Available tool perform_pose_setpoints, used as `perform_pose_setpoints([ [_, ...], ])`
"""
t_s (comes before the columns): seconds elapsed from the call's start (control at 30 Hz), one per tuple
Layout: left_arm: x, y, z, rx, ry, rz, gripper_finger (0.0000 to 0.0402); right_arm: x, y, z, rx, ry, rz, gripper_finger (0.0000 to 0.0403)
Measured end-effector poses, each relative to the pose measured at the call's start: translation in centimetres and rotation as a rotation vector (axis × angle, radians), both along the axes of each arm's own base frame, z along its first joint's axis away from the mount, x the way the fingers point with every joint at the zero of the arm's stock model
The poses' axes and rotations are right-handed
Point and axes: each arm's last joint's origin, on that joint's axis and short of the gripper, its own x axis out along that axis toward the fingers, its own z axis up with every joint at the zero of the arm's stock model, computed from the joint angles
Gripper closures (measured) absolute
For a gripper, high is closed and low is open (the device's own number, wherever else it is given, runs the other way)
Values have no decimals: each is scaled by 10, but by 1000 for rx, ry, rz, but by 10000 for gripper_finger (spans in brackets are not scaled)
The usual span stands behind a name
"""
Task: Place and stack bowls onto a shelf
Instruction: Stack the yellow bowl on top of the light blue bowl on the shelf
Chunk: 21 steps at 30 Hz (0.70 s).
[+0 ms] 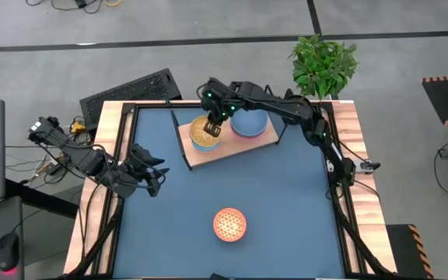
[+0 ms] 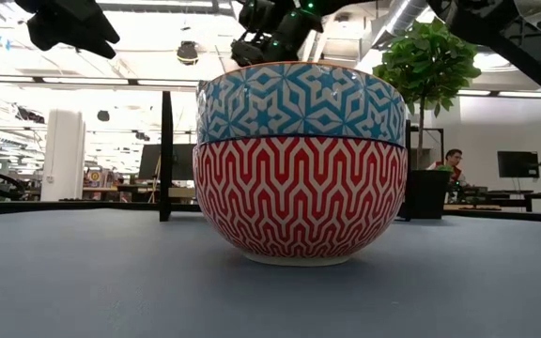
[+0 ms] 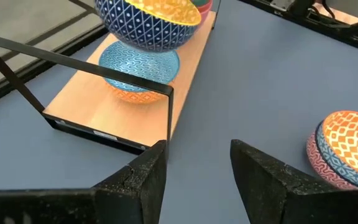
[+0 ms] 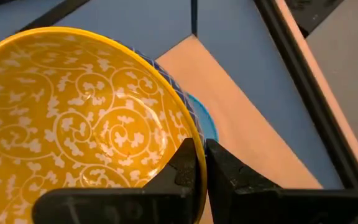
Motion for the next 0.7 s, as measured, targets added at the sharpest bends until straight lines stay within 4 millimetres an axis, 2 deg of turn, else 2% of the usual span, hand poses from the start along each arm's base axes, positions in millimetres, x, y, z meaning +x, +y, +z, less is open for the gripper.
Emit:
perform_pose_setpoints([
  [0.4,0,0,0,1,-12,17,239,1,-11,1,-13,-48,-5,366],
  [0.53,0,0,0,-8,-16,23,239,6,-16,-15,3,-5,-10,366],
  [0.6,0,0,0,-8,-17,23,239,8,-17,-33,27,67,1,366],
  [0.7,0,0,0,-7,-16,23,239,16,-16,-43,25,61,4,366],
])
